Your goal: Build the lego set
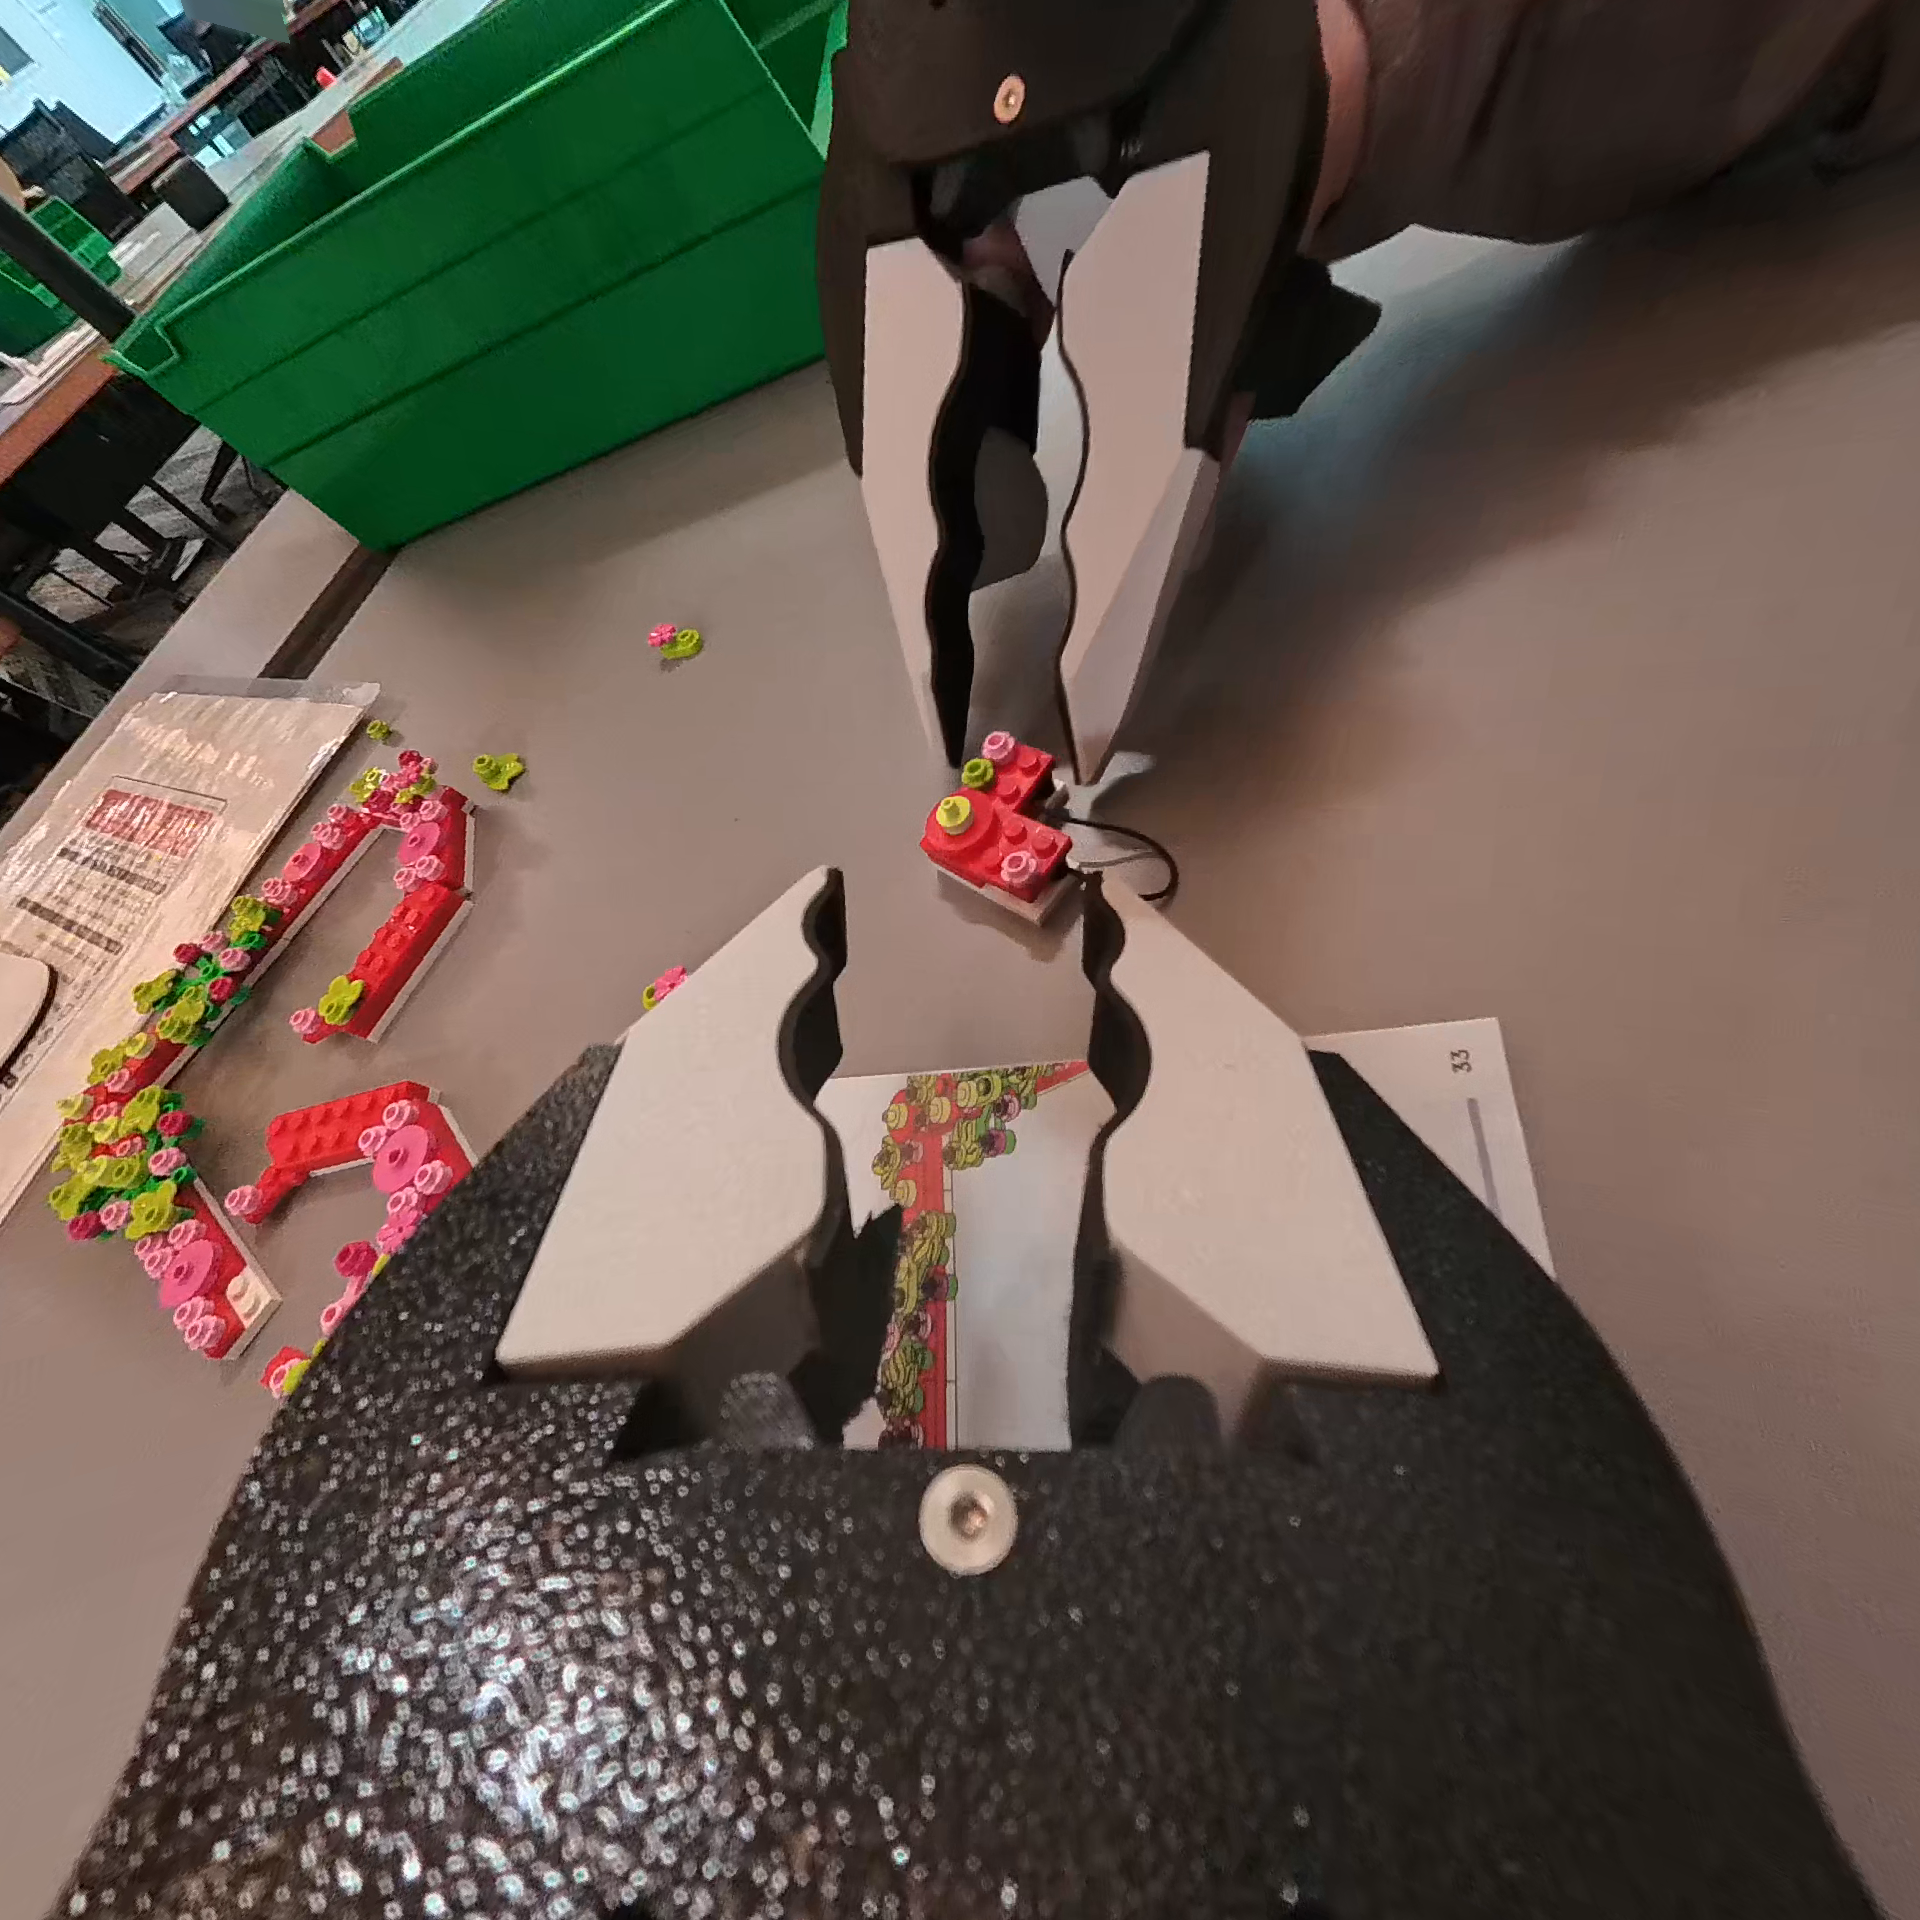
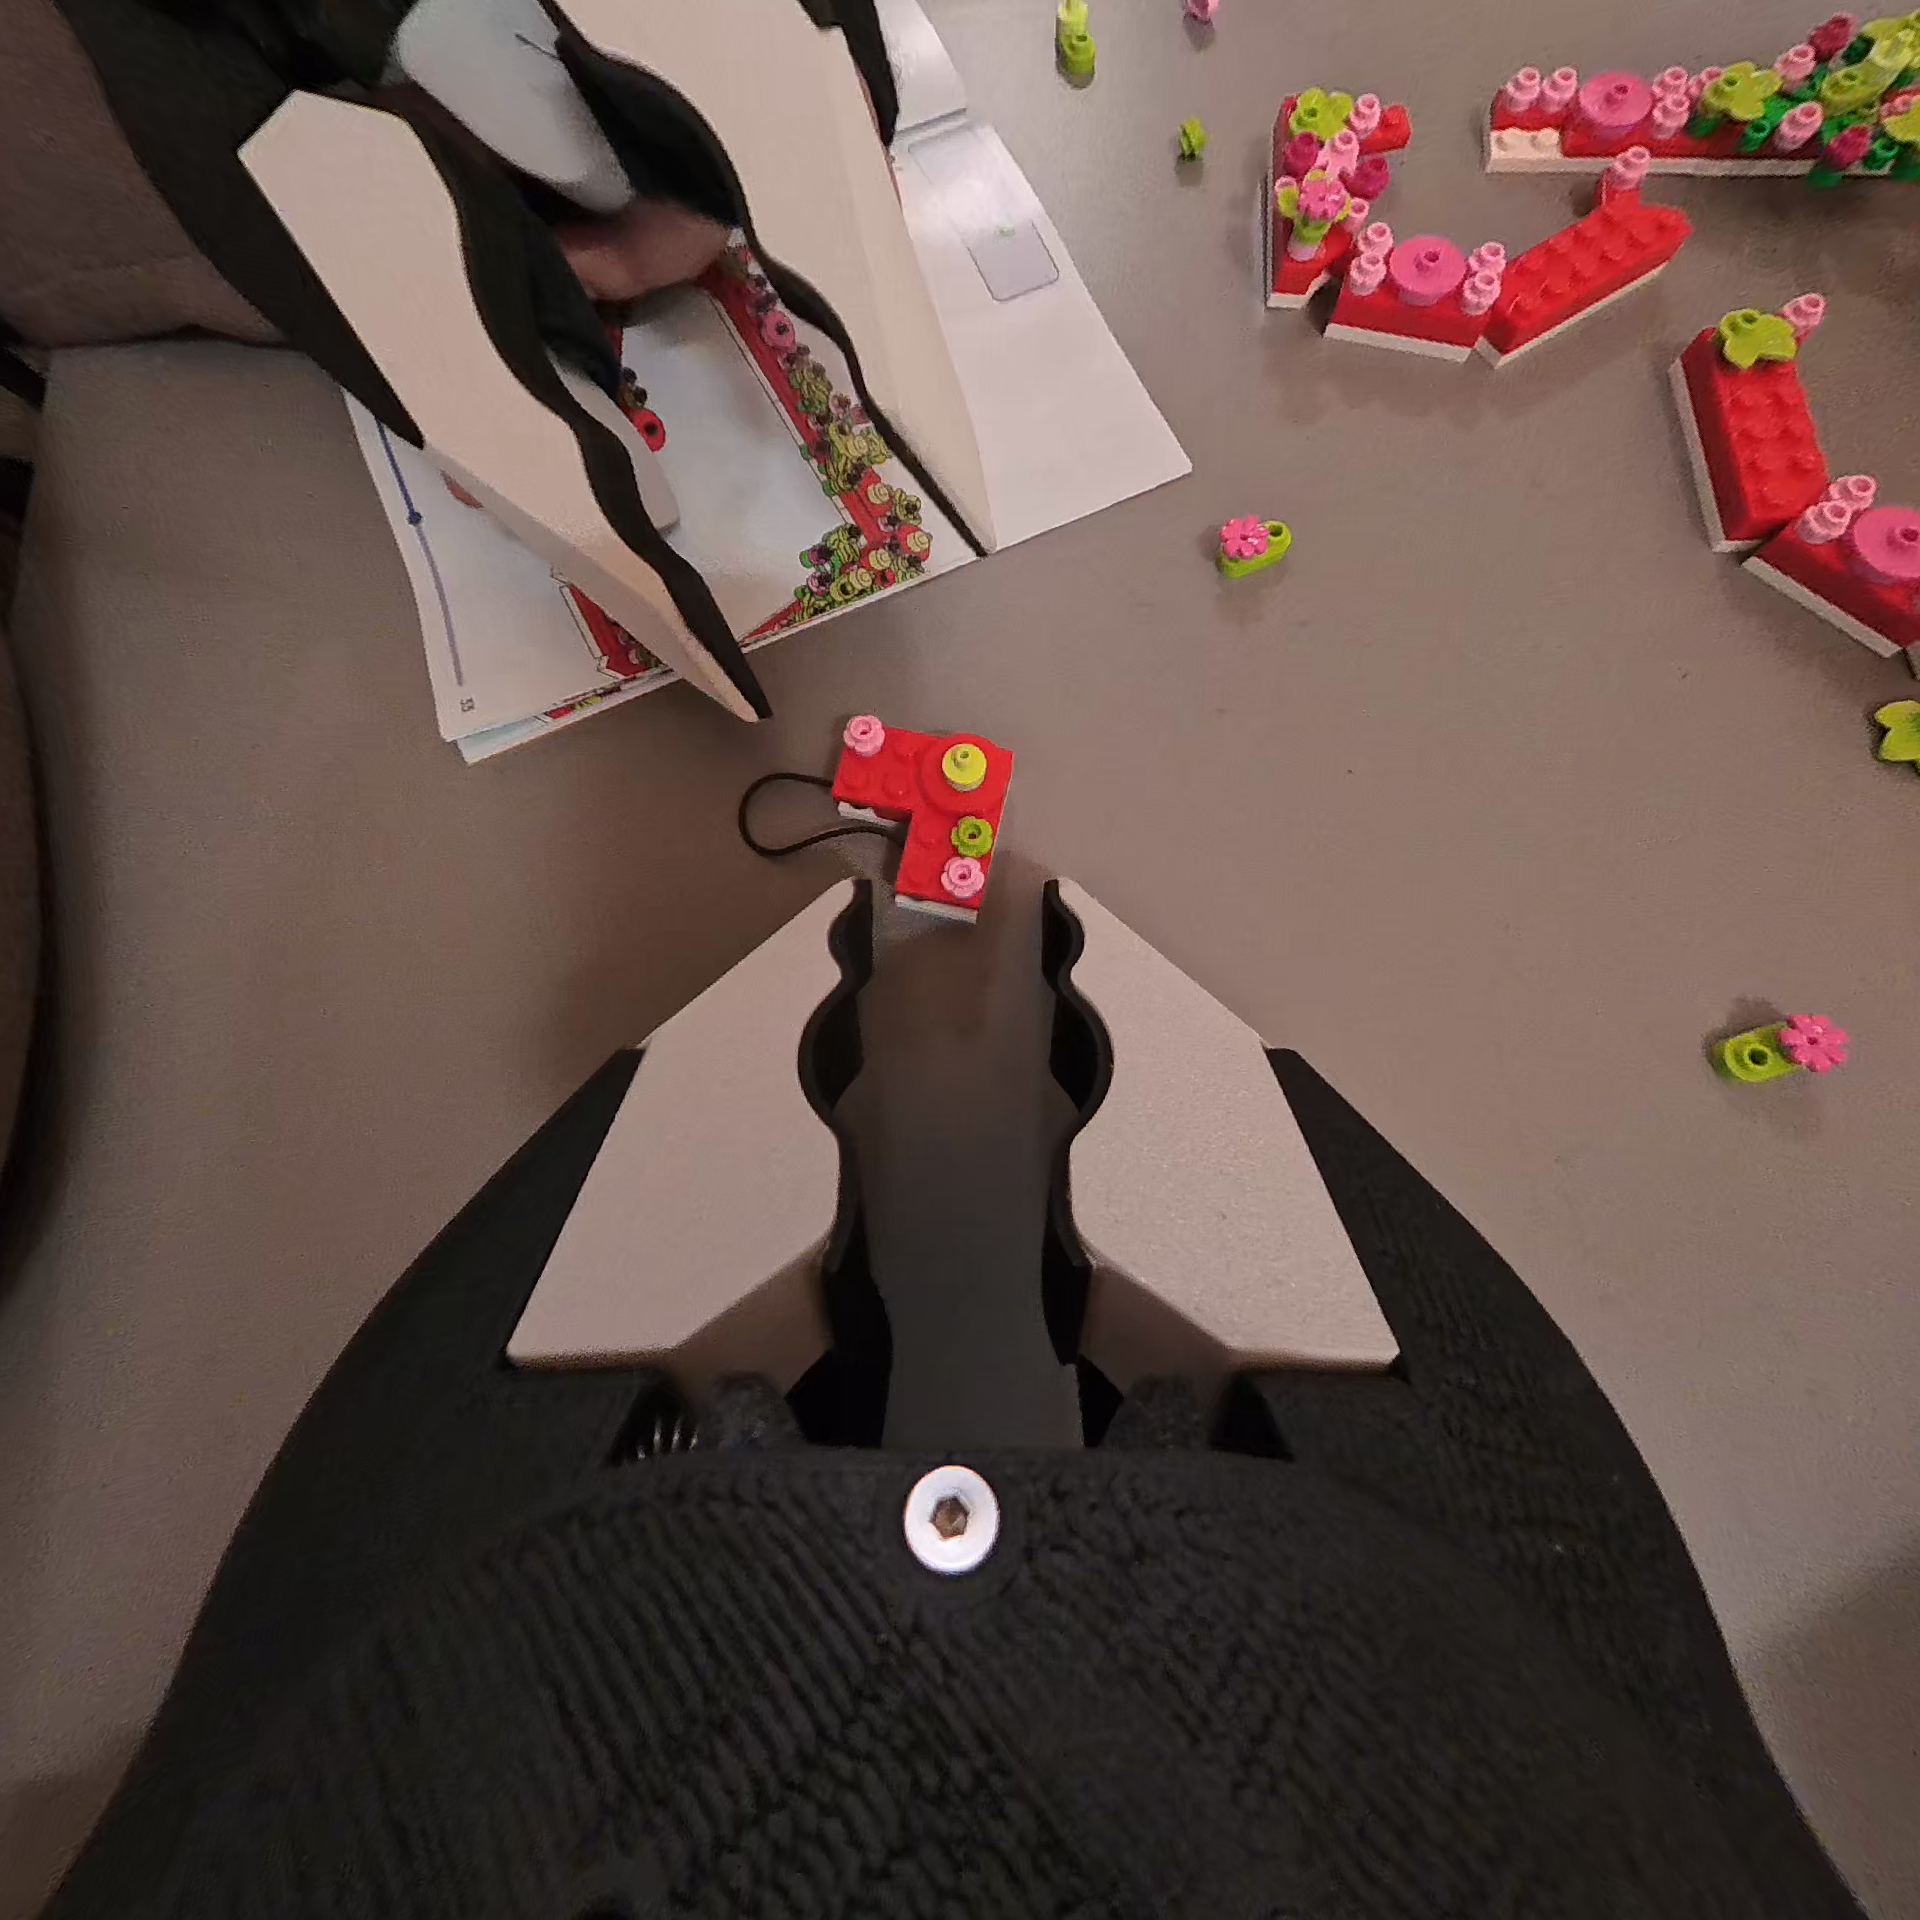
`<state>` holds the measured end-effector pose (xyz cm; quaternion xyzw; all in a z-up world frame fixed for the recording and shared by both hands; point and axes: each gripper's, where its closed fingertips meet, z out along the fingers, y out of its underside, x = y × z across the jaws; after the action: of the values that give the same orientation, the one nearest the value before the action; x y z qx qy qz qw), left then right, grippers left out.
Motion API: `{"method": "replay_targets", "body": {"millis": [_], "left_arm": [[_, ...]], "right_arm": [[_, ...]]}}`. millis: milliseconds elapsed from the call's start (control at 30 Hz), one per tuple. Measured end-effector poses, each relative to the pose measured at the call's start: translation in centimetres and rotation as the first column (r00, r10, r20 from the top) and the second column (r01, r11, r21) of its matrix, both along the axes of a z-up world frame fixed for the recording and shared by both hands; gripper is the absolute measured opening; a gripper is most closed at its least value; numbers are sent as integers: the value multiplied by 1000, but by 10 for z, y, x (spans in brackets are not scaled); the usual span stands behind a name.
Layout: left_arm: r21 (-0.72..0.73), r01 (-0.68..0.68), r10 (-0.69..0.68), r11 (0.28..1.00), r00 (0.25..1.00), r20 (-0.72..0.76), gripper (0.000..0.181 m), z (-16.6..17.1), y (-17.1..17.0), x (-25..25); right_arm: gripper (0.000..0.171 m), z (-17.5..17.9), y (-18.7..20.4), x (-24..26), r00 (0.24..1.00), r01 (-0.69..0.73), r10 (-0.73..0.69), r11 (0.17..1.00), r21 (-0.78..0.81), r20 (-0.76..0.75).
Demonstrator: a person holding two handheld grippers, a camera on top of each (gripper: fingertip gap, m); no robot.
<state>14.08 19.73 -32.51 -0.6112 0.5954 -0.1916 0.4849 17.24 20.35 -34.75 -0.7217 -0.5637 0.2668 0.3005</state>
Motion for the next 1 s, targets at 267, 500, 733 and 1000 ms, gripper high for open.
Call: {"method": "replay_targets", "body": {"millis": [267, 500, 733, 1000], "left_arm": [[-3, 6, -6, 1000, 1000, -4, 45, -1, -1, 0], [4, 24, -24, 1000, 1000, -7, 46, 0, -4, 0], [187, 50, -42, 981, 998, -50, 50, 5, -4, 0], [559, 51, 34, 827, 989, -141, 61, 19, 3, 4]], "right_arm": [[26, -2, -1, -3, 1000, -10, 11, 999, 34, -19], [15, -2, -2, -9, 999, -11, 13, 999, 42, -35], [15, 2, 3, -8, 998, 31, -32, 999, -20, -56], [14, 33, 1, -16, 988, 3, -10, 999, -49, -153]]}}
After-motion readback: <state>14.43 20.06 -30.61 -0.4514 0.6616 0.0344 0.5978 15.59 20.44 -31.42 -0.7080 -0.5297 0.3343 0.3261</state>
